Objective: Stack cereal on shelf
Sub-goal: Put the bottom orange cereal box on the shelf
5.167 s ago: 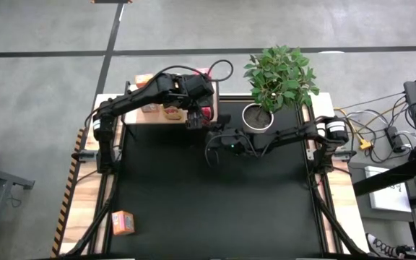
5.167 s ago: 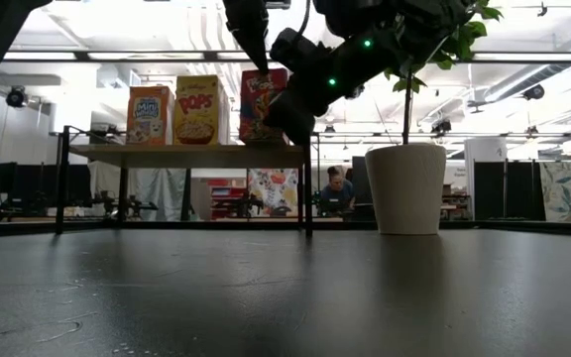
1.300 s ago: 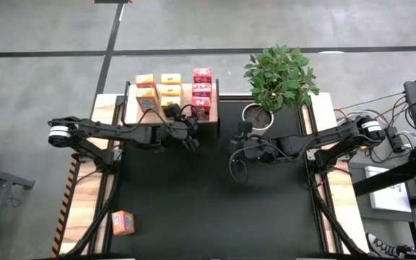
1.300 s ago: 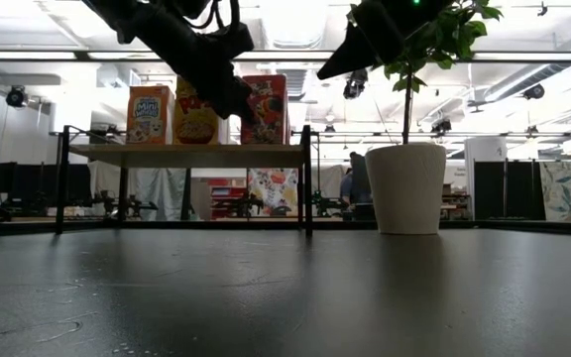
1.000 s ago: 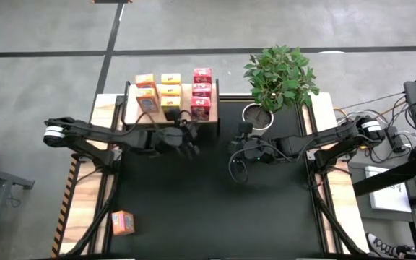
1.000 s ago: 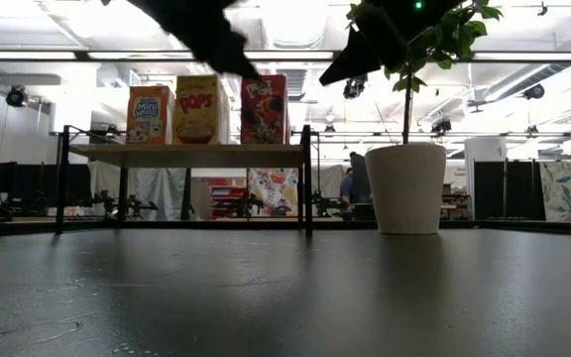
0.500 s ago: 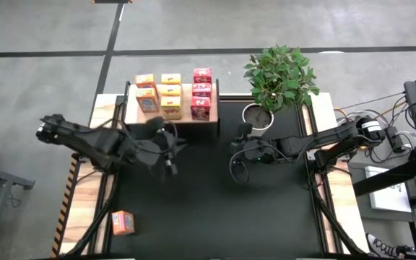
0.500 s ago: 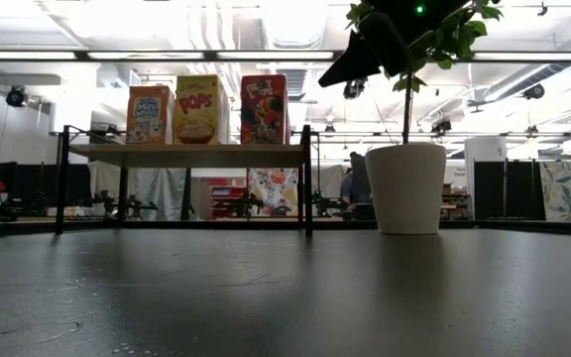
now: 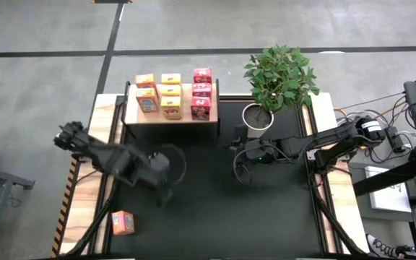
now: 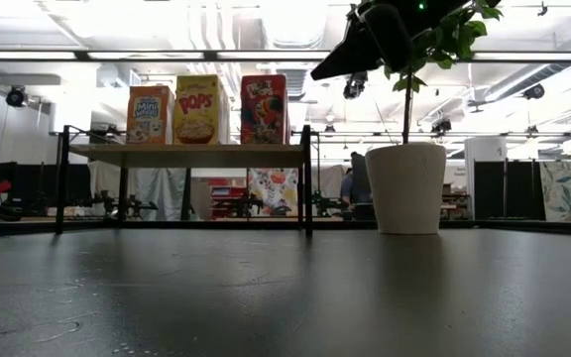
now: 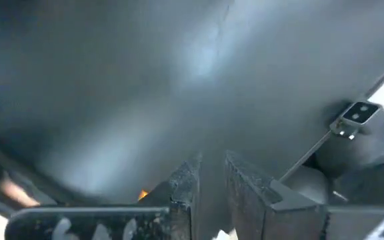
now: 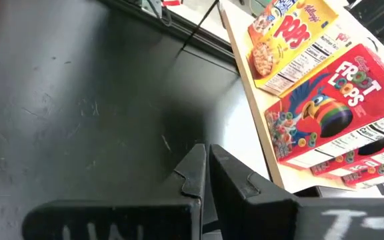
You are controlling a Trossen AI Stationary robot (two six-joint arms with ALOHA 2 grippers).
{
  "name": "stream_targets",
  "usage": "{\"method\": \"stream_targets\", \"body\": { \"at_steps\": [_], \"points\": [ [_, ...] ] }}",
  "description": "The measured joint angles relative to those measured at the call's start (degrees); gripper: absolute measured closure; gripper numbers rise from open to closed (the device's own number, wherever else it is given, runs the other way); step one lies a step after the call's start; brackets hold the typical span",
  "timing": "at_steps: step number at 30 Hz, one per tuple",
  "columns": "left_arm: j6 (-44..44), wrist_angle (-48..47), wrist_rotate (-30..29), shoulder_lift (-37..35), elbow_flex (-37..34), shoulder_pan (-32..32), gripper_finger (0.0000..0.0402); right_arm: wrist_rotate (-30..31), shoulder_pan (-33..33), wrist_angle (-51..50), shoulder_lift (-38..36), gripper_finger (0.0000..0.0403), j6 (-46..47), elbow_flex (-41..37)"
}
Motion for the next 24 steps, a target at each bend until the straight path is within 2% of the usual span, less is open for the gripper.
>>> {"method": "stream_targets", "body": {
  "at_steps": [11, 17, 21, 24],
  "points": [
    [-42.29, -1.50, 0.12, 6.03, -0.14, -18.30, 0.0354, -0.08, 0.00, 0.04, 0.00, 0.0390, -1.65, -0.59],
    [-62.62, -2.87, 0.14, 7.09, -0.30, -27.30, 0.0309, -0.11, -0.11, 0.07, 0.00, 0.0390, -3.30, -0.61],
    [-64.52, -2.87, 0.78, 7.67, -0.39, -28.94, 0.0250, -0.11, -0.11, 0.72, 0.00, 0.0390, -4.19, -0.61],
    [-61.57, -2.88, 0.78, 8.73, -1.48, -29.26, 0.0202, -0.81, -0.11, 1.01, 0.00, 0.0390, -4.76, -0.61]
  ]
}}
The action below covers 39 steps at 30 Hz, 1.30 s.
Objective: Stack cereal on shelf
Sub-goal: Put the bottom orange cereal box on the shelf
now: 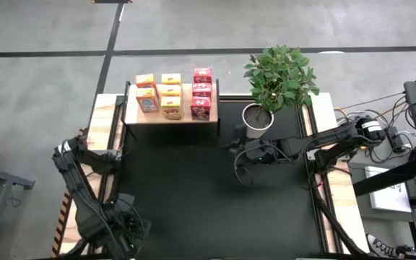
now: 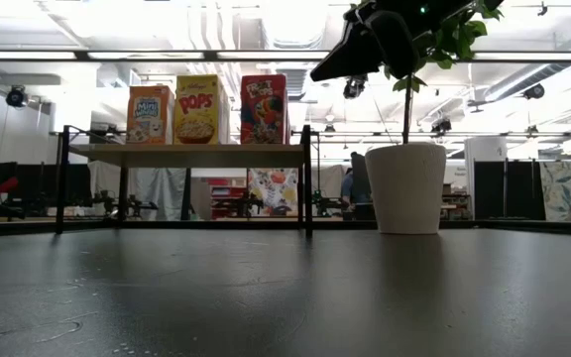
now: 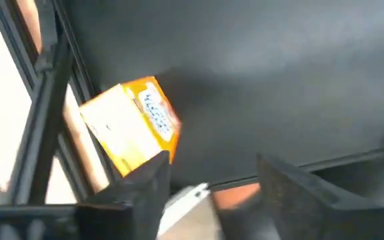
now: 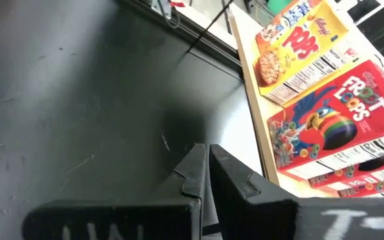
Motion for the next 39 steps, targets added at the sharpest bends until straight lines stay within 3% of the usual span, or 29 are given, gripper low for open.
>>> {"method": "stream_targets", "body": {
  "at_steps": [3, 11, 17, 24, 29, 39],
  "points": [
    [3.04, 0.01, 3.30, 0.90, -1.28, -0.83, 0.0159, -1.54, 0.00, 0.18, 0.00, 0.0390, -0.77, 0.00],
    [-4.33, 0.04, 8.97, 1.10, -6.70, -5.21, 0.0098, -2.29, 0.00, 0.79, 0.00, 0.0390, -1.27, 0.00],
    [-4.36, 0.44, 8.62, 1.36, -11.29, -5.18, 0.0095, -2.29, 0.00, 0.79, 0.00, 0.0390, -1.19, 0.00],
    [-4.38, 0.99, 8.46, 1.35, -11.96, -5.18, 0.0095, -2.29, 0.00, 0.79, 0.00, 0.0390, -1.19, 0.00],
    [-4.00, 2.97, 5.62, 1.33, -14.01, -5.20, 0.0106, -2.29, 0.00, 0.78, 0.00, 0.0390, -1.21, 0.00],
    [-3.90, 4.60, 7.06, 1.20, -18.12, -5.42, 0.0125, -2.27, -0.01, 0.76, 0.00, 0.0390, -1.25, 0.00]
  ]
}}
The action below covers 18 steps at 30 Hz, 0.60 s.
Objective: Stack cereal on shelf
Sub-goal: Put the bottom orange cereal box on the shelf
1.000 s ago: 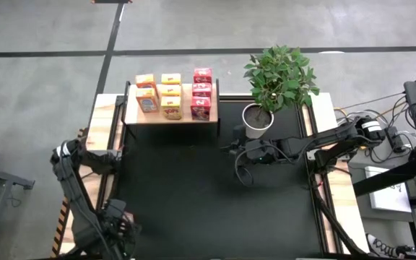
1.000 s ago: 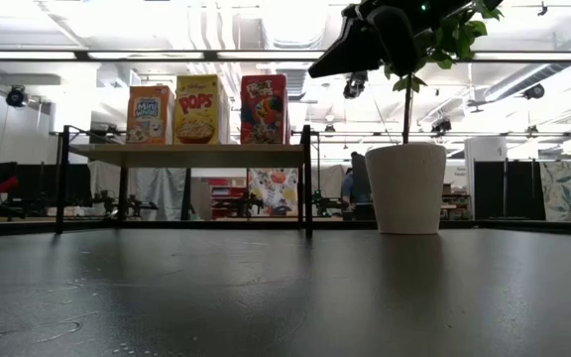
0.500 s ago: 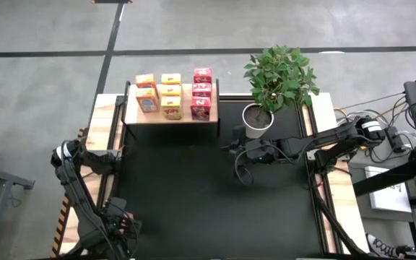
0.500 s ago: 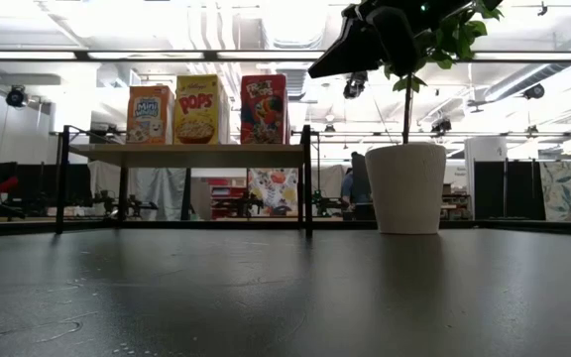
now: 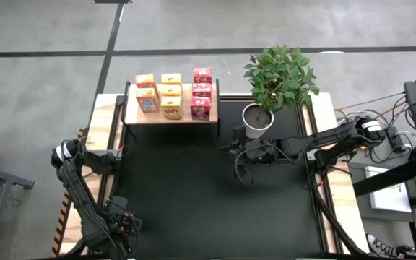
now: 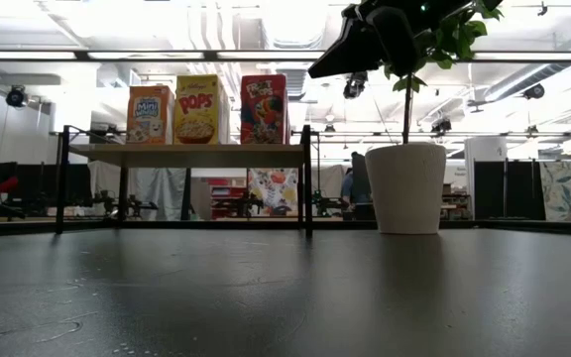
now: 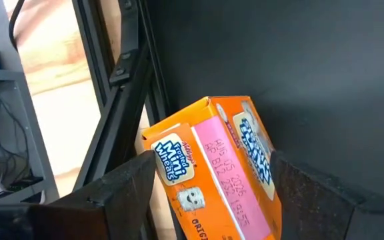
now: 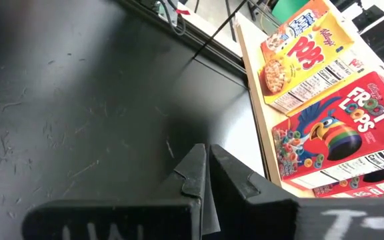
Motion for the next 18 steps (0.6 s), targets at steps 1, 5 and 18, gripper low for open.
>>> {"method": "stream_targets", "body": {
  "at_steps": [1, 5, 18],
  "points": [
    [0.00, 0.04, 0.27, 0.00, 0.00, 0.00, 0.0126, -0.02, 0.01, 0.01, 0.00, 0.0390, 0.00, 0.00],
    [-0.04, 0.43, 0.49, 0.02, 0.92, -0.02, 0.0123, 0.00, 0.01, -0.02, 0.00, 0.0390, 0.00, 0.00],
    [-0.04, 0.43, 0.29, 0.97, 2.34, -0.57, 0.0100, 0.02, 0.01, -0.02, 0.00, 0.0390, -0.02, 0.00]
  ]
}}
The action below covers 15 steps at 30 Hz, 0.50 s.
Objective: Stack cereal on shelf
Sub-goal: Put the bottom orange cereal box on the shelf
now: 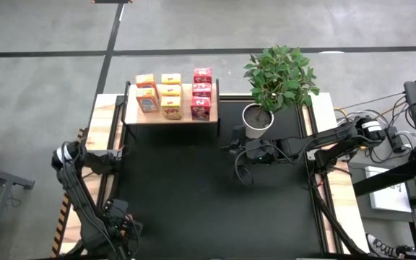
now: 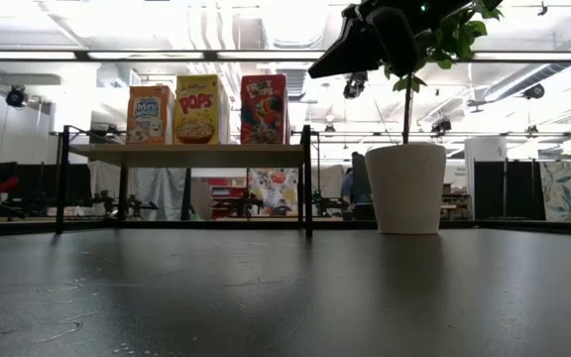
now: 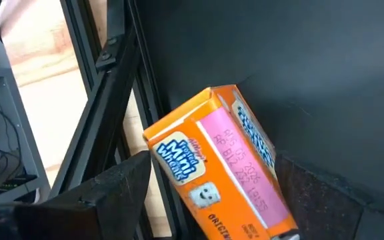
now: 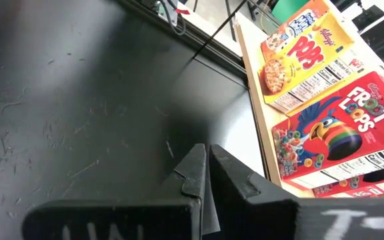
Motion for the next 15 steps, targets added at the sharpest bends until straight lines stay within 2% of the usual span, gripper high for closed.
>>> {"method": "stream_targets", "body": {
  "at_steps": [5, 15],
  "points": [
    [1.09, 1.01, 0.02, 1.84, 0.02, -0.34, 0.0116, 0.00, 0.00, -0.01, 0.00, 0.0390, -0.02, 0.00],
    [4.79, 1.44, -0.28, 2.15, 0.11, -0.32, 0.0186, 0.02, -0.01, -0.01, 0.00, 0.0390, -0.01, 0.00]
  ]
}}
